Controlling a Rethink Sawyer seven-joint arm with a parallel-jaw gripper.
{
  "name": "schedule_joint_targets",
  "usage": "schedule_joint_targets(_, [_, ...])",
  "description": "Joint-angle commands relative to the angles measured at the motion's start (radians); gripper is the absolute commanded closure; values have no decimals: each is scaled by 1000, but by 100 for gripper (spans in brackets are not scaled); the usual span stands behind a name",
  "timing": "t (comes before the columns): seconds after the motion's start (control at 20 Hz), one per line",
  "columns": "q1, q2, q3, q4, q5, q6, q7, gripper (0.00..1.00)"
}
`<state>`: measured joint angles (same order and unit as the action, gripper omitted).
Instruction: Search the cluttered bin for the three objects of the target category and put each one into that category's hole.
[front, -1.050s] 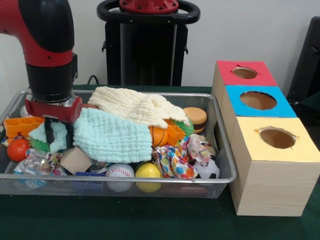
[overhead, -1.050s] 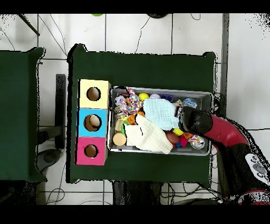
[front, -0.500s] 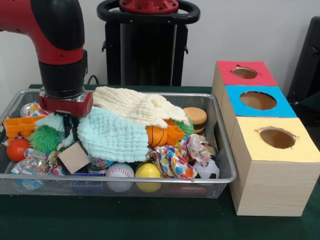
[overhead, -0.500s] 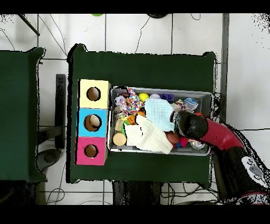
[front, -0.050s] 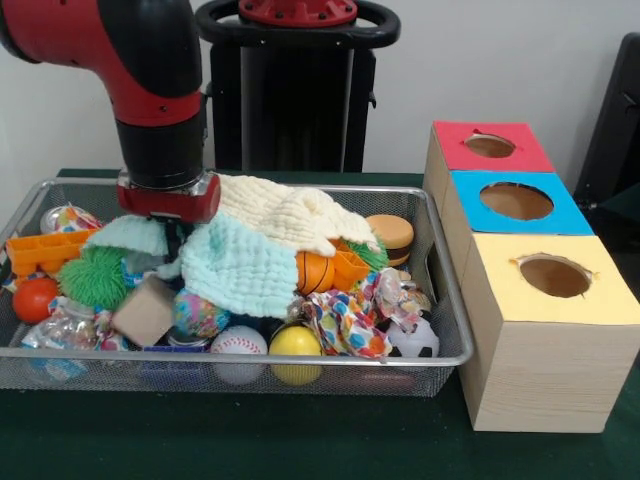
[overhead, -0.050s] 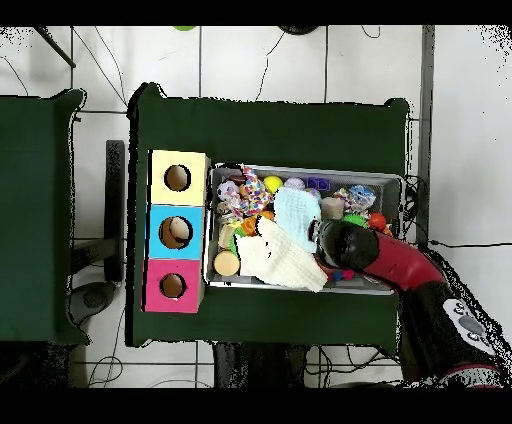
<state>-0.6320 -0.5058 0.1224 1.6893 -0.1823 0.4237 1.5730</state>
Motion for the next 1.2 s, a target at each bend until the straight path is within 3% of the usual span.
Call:
schedule_joint_targets(0.05, [1, 57, 174, 179, 60, -90, 163, 100])
schedule_joint_targets(0.6, [-52, 145, 369, 258, 154, -233, 206, 100])
schedule_joint_targets(0.9, [-38, 151, 419, 286, 188, -292, 238, 100])
schedule_joint_targets(1.2, [-86, 157, 514, 329, 205, -355, 248, 100])
